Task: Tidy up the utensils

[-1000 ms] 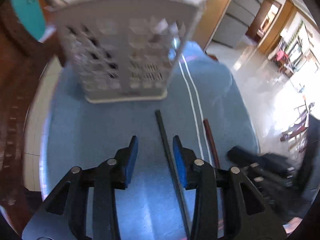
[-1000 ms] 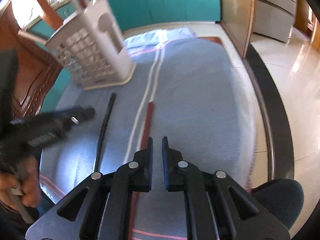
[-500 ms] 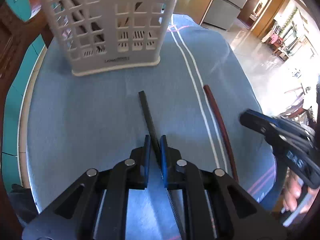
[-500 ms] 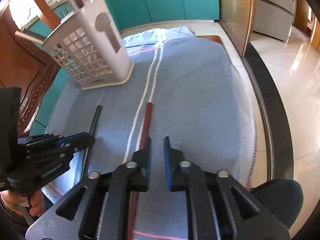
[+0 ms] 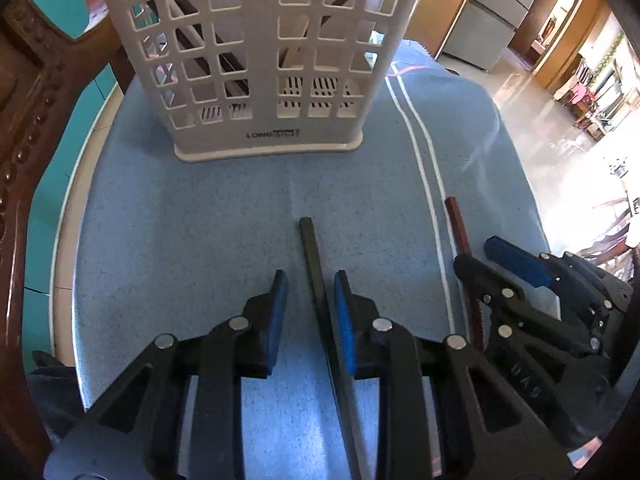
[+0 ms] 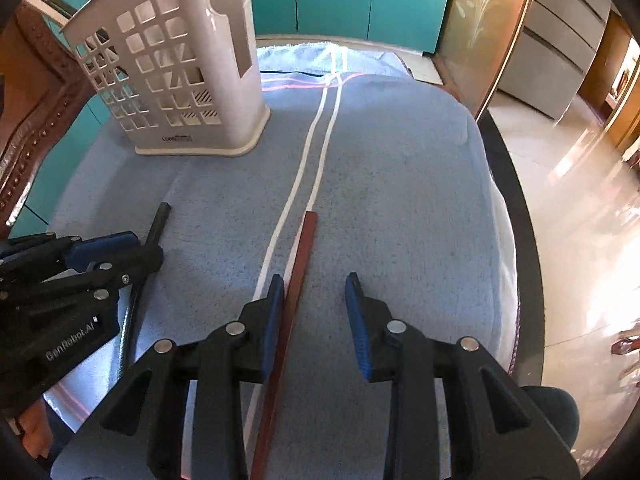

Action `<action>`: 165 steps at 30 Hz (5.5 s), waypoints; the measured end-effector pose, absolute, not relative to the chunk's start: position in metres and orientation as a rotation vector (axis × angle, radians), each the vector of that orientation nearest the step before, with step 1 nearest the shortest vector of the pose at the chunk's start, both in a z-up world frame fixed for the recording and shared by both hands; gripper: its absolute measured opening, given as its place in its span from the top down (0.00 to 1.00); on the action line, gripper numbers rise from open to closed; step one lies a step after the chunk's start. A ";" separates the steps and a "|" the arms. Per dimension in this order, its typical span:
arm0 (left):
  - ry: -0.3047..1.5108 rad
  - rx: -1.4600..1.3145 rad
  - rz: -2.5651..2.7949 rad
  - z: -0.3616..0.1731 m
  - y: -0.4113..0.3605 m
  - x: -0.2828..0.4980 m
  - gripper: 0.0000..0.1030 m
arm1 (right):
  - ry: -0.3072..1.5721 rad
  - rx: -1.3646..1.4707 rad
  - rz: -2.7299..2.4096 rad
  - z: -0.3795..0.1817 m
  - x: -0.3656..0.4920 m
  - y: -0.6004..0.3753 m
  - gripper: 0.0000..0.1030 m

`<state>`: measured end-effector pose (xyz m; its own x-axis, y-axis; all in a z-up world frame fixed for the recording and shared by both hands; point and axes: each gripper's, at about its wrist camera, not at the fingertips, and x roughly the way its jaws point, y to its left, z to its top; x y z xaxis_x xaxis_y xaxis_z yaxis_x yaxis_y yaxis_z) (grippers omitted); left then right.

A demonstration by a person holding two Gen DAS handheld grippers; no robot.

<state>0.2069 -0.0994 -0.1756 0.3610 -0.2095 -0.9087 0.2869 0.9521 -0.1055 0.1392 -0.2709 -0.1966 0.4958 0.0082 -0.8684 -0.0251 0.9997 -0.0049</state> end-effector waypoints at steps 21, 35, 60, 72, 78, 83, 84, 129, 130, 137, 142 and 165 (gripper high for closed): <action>1.063 0.028 -0.304 -0.133 -0.064 0.193 0.93 | 0.882 0.046 0.196 -0.138 0.113 -0.266 0.94; 0.712 0.013 -0.400 0.017 -0.029 0.130 0.93 | 0.569 0.074 0.329 -0.004 0.063 -0.285 0.94; 0.385 0.002 -0.231 0.140 -0.031 0.197 0.93 | 0.306 0.040 0.230 0.059 0.161 -0.242 0.94; 0.507 -0.037 -0.221 0.095 -0.025 0.219 0.93 | 0.309 0.062 0.231 0.046 0.146 -0.248 0.94; 0.498 -0.038 -0.215 0.088 -0.022 0.212 0.93 | 0.300 0.075 0.248 0.041 0.127 -0.253 0.94; 0.527 -0.023 -0.219 0.074 -0.028 0.213 0.93 | 0.328 0.076 0.247 0.031 0.127 -0.252 0.93; 0.535 -0.020 -0.221 0.071 -0.029 0.213 0.93 | 0.328 0.080 0.249 0.031 0.126 -0.253 0.92; 0.422 0.068 -0.233 0.021 -0.014 0.038 0.04 | 0.234 -0.077 0.126 -0.017 -0.045 -0.269 0.03; 0.426 0.067 -0.237 0.020 -0.014 0.037 0.04 | 0.236 -0.076 0.127 -0.017 -0.045 -0.268 0.03; 0.436 0.053 -0.224 0.014 -0.004 0.029 0.04 | 0.243 -0.090 0.119 -0.019 -0.056 -0.263 0.03; 0.467 0.035 -0.218 0.005 0.000 0.028 0.04 | 0.250 -0.068 0.095 -0.020 -0.060 -0.266 0.03; 0.421 0.102 -0.165 0.020 -0.015 0.022 0.04 | 0.246 -0.033 0.039 -0.019 -0.055 -0.272 0.03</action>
